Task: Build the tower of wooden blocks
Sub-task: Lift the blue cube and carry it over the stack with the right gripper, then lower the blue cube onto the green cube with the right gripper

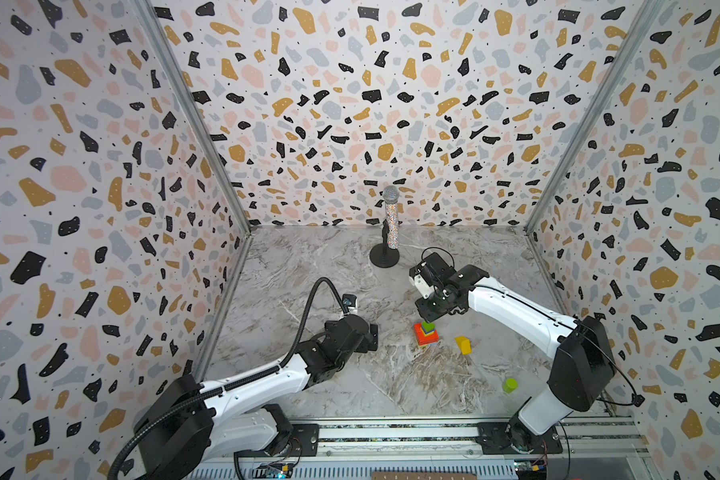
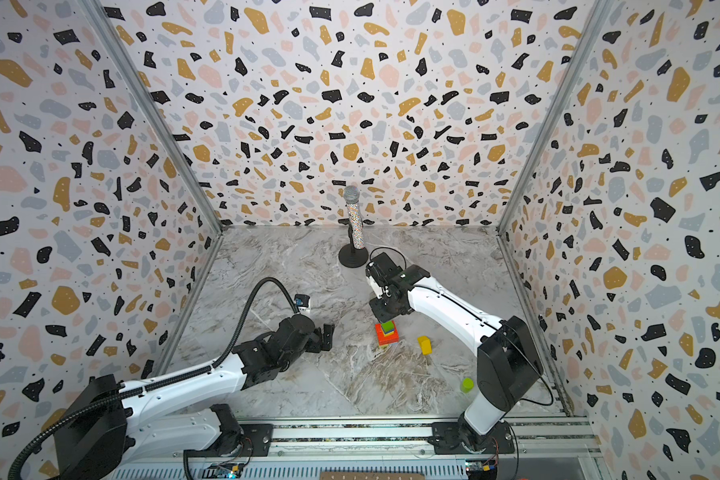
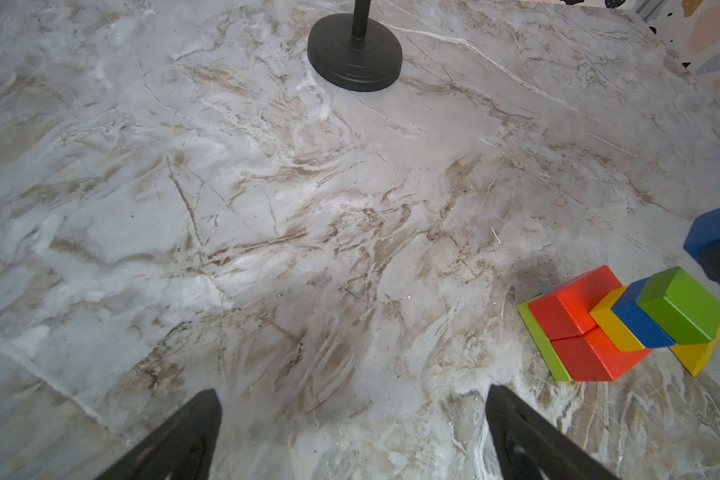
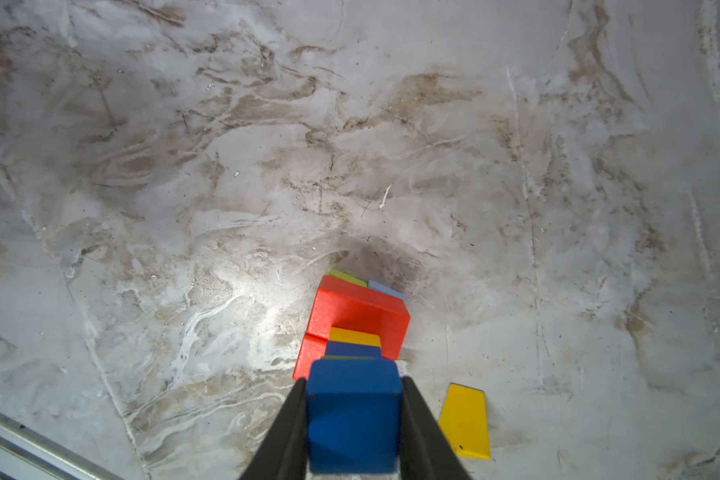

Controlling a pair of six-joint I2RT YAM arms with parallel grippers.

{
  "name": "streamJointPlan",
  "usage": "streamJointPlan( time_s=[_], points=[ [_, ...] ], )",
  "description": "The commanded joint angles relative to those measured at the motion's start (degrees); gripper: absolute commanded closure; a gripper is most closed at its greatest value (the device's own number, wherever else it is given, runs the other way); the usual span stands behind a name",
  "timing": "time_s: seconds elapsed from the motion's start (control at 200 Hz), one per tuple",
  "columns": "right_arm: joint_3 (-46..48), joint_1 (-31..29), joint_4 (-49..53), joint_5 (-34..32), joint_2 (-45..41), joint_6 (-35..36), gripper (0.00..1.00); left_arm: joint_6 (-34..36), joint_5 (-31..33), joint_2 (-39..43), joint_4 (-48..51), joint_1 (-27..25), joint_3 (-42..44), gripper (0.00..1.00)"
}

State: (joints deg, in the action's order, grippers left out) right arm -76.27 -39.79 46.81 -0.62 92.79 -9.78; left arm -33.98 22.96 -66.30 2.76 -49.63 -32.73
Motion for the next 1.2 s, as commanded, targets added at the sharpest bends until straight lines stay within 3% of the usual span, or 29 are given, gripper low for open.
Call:
streamJointPlan(
  time_s=[0.0,1.191],
  points=[
    [1.0,-0.4,0.6,1.1,-3.3,-0.8,0.69,-0.5,-0.1,0.1,-0.8,-0.1,-1.3,0.00],
    [3.3,-1.1,0.8,-0.3,-2.7,-0.4,0.68,-1.4,-0.5,0.0,-1.4,-0.5,-0.6,0.00]
  ],
)
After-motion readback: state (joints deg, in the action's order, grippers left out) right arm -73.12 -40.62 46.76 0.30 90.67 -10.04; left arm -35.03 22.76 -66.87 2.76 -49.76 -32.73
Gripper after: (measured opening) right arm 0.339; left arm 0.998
